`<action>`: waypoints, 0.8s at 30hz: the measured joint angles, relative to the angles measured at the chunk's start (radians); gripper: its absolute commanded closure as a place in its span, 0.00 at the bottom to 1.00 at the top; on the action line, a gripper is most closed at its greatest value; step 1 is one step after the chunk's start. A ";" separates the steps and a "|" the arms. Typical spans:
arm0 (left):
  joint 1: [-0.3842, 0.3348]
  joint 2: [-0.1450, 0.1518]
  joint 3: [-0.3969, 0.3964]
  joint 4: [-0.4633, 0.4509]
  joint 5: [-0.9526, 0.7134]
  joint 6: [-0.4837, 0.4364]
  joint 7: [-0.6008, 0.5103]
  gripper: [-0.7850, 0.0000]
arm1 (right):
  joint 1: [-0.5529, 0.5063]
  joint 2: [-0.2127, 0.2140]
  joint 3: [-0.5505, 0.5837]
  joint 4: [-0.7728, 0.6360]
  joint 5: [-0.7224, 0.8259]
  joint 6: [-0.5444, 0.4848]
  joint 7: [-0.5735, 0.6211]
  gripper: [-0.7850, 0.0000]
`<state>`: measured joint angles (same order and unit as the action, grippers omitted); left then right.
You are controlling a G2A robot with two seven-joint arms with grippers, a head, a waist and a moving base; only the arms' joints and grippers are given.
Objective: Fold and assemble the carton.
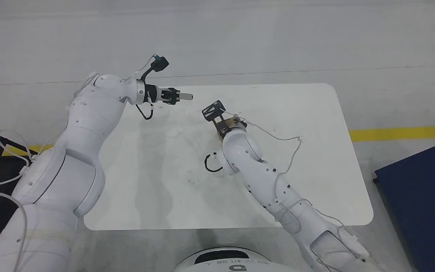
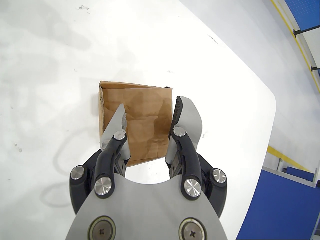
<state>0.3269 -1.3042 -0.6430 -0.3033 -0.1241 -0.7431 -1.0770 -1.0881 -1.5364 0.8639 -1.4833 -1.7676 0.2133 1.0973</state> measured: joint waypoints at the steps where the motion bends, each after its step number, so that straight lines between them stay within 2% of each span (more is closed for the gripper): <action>1: 0.000 0.000 0.000 0.000 0.000 0.000 0.000 0.00 | -0.003 -0.001 0.001 -0.007 -0.004 0.004 -0.002 0.43; 8: 0.000 0.000 0.000 0.000 0.000 0.000 0.000 0.00 | -0.061 -0.001 0.018 -0.117 -0.046 0.023 -0.034 0.38; 10: 0.000 0.000 0.000 0.000 0.000 0.000 0.000 0.00 | -0.091 0.002 0.032 -0.162 -0.045 0.028 -0.054 0.39; 16: 0.000 0.000 0.000 0.000 0.000 0.000 0.000 0.00 | -0.184 0.010 0.121 -0.261 0.046 0.049 -0.153 0.36; 21: 0.002 0.000 0.000 -0.002 0.001 0.001 0.002 0.00 | -0.253 0.020 0.216 -0.282 0.170 0.022 -0.245 0.45; 23: 0.013 0.000 0.007 -0.034 0.021 0.014 0.012 0.00 | -0.282 0.023 0.238 -0.298 0.216 -0.004 -0.284 0.53; 24: 0.018 0.001 0.013 -0.069 0.046 0.025 0.015 0.00 | -0.305 0.025 0.250 -0.314 0.248 -0.024 -0.315 0.59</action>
<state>0.3445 -1.3033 -0.6297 -0.3719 -0.0786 -0.7181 -1.0620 -1.3928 -1.5111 1.1142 -1.7975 -1.5192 0.1889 0.7826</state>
